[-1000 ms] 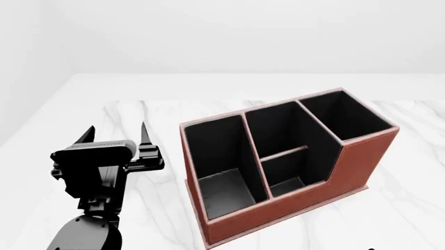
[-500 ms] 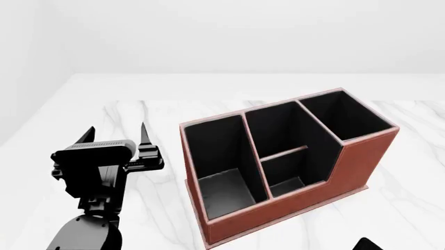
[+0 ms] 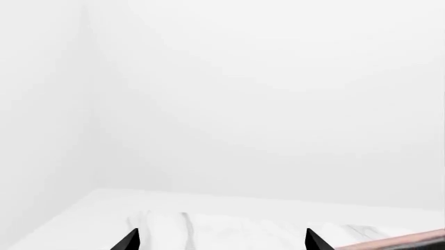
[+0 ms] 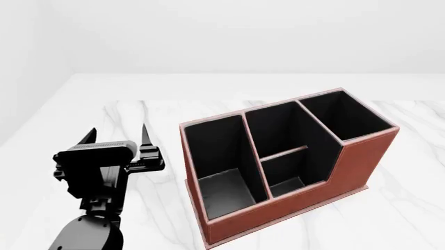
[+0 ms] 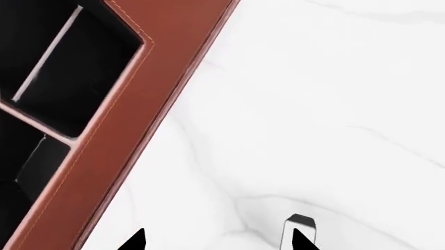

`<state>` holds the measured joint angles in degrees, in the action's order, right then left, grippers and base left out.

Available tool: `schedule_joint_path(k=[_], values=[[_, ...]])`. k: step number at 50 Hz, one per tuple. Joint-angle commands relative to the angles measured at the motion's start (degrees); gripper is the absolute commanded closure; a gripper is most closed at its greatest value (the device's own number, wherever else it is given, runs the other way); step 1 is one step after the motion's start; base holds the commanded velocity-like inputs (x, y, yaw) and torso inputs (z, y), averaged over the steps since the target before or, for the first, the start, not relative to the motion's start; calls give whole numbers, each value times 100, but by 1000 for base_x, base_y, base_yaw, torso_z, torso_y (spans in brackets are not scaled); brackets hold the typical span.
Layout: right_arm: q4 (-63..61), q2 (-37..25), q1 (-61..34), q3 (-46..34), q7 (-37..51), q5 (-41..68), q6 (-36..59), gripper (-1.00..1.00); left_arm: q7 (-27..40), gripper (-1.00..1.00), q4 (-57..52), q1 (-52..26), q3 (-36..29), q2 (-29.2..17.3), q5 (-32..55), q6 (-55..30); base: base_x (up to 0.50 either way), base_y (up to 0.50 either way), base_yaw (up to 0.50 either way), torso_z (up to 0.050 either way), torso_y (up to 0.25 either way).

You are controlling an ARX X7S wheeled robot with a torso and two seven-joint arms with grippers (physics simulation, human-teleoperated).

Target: Pick up the book and place it in the left compartment of the caddy.

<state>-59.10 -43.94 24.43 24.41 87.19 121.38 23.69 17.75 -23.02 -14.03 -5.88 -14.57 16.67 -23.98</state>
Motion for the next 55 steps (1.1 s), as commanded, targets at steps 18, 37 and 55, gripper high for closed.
schedule_joint_path(k=[18,37,55], values=[[185,571,839,533,-322,-229,277,-100,46,-100,119,-30,-84,-12,41,55,0,0,0,0,0],[690,962,988,412,-842,-728,596,-100,73,-100,229,0,-79,-49,69,143,0,0,0,0,0],[1460,1306,731,-281,-1404,-1246,931,-100,114,-100,245,-2,-88,-69,111,169,0,0,0,0,0]])
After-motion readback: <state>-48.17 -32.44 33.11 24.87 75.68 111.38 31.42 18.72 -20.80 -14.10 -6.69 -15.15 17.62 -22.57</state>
